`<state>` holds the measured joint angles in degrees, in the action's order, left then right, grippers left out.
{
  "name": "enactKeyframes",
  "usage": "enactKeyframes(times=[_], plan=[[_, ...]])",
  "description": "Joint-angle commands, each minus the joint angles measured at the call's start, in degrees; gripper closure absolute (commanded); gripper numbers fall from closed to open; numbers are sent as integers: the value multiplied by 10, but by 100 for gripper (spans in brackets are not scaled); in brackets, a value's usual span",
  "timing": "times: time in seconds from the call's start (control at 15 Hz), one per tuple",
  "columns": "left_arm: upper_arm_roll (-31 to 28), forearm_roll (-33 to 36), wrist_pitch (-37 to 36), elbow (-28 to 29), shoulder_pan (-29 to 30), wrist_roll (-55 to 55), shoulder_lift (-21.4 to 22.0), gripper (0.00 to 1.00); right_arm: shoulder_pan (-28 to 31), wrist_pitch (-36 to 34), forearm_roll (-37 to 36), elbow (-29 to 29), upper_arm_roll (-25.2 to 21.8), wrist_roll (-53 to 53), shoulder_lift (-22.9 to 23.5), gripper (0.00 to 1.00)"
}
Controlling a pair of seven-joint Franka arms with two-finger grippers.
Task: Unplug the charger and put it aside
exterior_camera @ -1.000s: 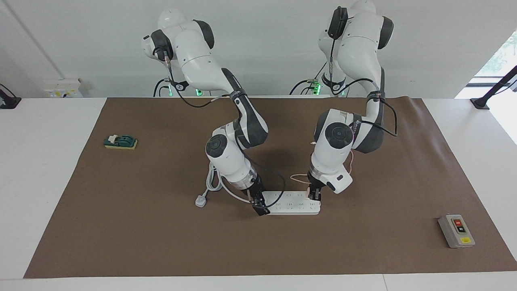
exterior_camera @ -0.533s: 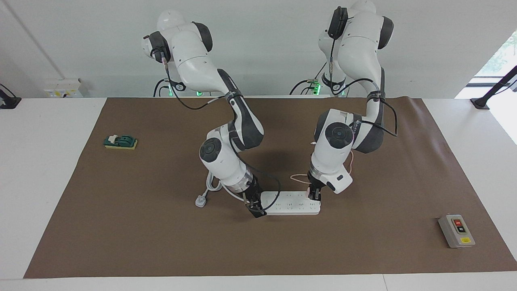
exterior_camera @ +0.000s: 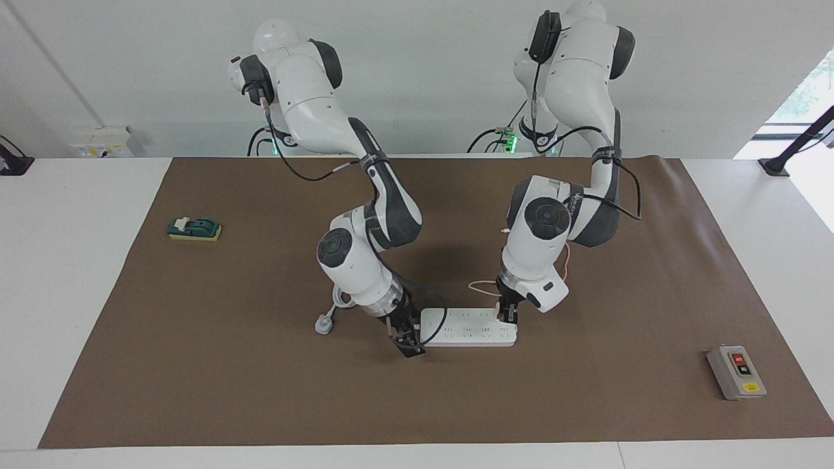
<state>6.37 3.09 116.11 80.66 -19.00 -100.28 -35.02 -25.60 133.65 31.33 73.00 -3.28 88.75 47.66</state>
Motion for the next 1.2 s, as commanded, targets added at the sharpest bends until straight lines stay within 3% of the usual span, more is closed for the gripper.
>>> enactKeyframes(times=[0.0, 0.53, 1.13], plan=[[-9, 9, 25, -9, 1, 23, -7, 100, 0, -1, 6, -23, 6, 11, 15, 0], [-9, 9, 24, -9, 2, 23, -7, 100, -10, -37, 8, -20, 7, 34, -20, 0], [-9, 9, 10, -9, 5, 22, -6, 100, -25, -9, 14, -4, 7, 37, -19, 0]])
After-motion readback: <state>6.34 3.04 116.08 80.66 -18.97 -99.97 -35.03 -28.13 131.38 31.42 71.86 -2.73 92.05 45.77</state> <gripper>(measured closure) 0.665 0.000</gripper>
